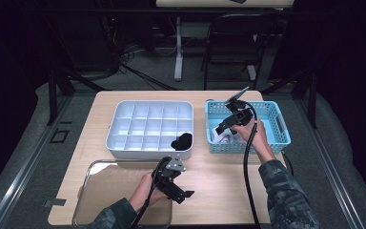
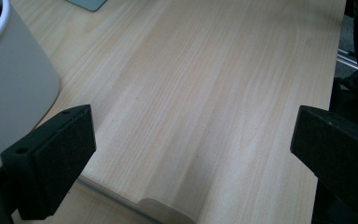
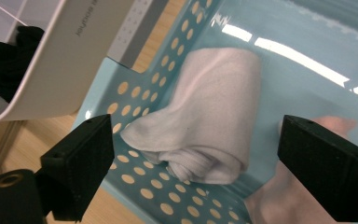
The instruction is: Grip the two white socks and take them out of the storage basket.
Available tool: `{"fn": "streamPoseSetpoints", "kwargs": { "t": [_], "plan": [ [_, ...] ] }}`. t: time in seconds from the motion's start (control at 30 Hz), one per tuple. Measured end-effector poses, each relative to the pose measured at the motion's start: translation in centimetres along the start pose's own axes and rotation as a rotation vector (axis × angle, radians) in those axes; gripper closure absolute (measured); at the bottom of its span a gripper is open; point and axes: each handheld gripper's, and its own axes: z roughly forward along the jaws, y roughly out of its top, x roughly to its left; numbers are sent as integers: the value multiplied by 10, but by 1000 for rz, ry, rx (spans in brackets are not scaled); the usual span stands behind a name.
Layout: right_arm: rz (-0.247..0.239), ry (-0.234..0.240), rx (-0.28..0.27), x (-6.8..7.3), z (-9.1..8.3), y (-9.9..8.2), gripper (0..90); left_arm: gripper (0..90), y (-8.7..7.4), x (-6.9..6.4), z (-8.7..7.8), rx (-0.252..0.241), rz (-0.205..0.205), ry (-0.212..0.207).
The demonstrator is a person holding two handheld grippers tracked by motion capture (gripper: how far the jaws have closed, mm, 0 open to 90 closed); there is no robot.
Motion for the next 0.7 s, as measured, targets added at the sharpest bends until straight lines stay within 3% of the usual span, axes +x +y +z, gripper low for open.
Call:
{"fn": "streamPoseSetpoints", "kwargs": {
  "t": [0.37, 0.4, 0.43, 0.53, 0.7],
  "plan": [
    [54, -35, 76, -5, 25, 6, 223, 1, 0, 0, 2, 12, -3, 10],
    [55, -35, 84, -6, 27, 6, 238, 1, 0, 1, 3, 5, -5, -3],
    [42, -38, 109, -8, 28, 7, 246, 1, 0, 1, 3, 12, -4, 9],
    [73, -36, 105, -8, 35, 6, 271, 1, -1, 2, 3, 6, -4, -7],
    [85, -44, 132, -7, 40, 3, 397, 1, -1, 2, 4, 10, -3, -8]
  ]
}}
